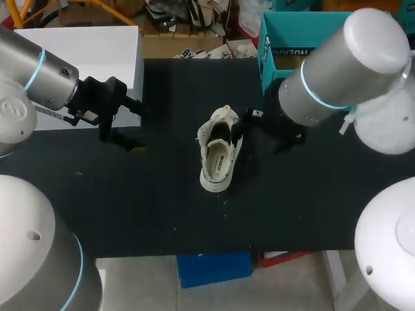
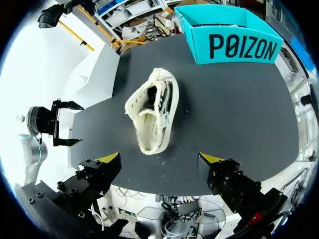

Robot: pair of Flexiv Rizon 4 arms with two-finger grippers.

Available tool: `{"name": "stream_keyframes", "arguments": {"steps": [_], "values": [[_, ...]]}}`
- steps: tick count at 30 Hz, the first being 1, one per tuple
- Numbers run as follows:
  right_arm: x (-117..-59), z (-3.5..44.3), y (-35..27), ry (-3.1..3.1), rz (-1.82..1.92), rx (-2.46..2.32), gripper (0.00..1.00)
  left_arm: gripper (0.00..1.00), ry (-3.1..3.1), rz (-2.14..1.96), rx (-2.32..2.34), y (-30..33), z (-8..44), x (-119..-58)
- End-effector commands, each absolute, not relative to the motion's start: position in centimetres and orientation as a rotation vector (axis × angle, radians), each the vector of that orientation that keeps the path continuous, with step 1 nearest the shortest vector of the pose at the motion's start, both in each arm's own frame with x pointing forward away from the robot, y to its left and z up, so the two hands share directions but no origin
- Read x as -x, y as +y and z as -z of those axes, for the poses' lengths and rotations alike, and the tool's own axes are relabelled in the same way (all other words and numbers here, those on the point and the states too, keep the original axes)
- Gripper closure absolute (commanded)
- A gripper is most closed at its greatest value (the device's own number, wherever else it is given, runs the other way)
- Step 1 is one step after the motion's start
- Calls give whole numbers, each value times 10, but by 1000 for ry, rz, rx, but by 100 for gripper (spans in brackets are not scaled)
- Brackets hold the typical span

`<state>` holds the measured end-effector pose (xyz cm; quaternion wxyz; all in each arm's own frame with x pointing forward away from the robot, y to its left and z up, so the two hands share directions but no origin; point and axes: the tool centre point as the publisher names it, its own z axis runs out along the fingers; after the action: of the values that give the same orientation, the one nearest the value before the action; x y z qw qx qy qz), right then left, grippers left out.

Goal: Take the shoe out of the shoebox, open the shoe tongue, remove and reinsert the insole, then place the shoe into the shoebox

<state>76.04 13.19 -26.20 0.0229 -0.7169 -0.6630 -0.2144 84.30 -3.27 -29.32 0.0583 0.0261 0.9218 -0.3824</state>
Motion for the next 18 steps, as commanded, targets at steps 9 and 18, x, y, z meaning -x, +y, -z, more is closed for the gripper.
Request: {"name": "stream_keyframes", "arguments": {"steps": [9, 18], "values": [[-794, 266, 138, -2578, -680, 1802, 0, 0, 2790, 1155, -79, -33, 295, -842], [-819, 291, 156, -2525, -604, 1912, 0, 0, 2790, 1155, -79, -33, 295, -842]]}}
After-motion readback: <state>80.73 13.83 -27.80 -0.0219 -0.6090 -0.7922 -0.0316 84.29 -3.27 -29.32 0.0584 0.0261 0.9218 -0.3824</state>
